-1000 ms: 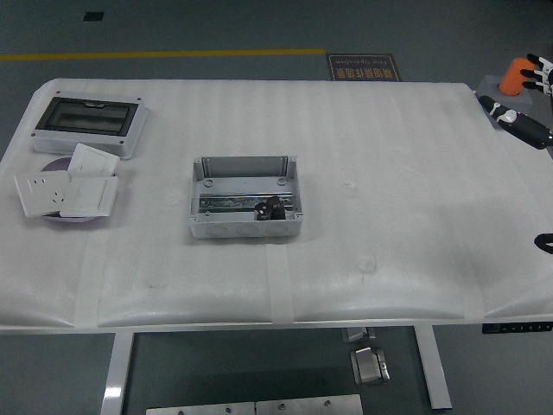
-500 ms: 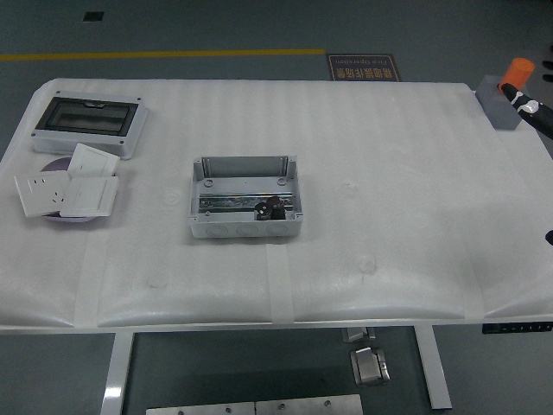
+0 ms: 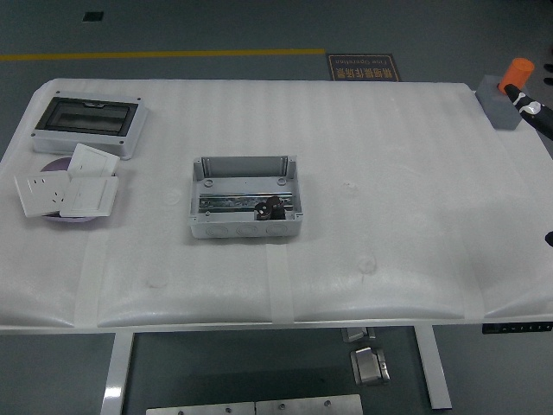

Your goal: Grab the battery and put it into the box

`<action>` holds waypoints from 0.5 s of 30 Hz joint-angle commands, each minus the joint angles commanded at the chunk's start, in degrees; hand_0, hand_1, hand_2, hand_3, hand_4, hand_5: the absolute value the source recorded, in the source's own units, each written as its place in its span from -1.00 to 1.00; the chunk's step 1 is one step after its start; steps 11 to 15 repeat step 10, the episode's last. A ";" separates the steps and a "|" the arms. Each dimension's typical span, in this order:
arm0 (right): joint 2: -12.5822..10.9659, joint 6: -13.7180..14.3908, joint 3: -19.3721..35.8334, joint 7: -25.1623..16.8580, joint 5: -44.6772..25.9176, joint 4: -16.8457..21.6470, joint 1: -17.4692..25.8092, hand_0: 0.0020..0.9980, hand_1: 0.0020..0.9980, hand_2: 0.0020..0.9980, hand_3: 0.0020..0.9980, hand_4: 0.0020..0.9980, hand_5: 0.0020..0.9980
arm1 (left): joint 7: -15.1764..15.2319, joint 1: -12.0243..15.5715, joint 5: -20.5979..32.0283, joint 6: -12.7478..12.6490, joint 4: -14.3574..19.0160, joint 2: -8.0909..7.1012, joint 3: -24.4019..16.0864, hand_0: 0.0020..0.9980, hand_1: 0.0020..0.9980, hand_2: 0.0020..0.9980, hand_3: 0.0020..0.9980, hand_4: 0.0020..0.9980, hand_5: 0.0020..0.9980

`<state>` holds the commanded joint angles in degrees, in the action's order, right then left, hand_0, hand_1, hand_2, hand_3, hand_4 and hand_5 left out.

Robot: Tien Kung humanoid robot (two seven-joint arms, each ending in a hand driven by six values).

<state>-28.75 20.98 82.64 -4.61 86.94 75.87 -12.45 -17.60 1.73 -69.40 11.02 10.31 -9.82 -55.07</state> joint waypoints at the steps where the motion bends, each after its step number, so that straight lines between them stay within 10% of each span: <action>1: -0.04 0.02 -0.07 0.01 -0.01 0.02 -0.01 0.80 0.49 0.61 0.74 0.87 0.09 | -0.01 0.03 0.05 0.00 0.00 -0.01 0.04 0.22 0.30 -0.14 -0.02 -0.12 -0.09; 15: 0.08 0.15 -0.23 0.03 -0.01 -0.02 0.18 0.79 0.48 0.61 0.74 0.87 0.09 | 0.13 0.06 0.93 -0.06 0.00 -0.03 0.65 0.22 0.30 -0.13 -0.01 -0.12 -0.10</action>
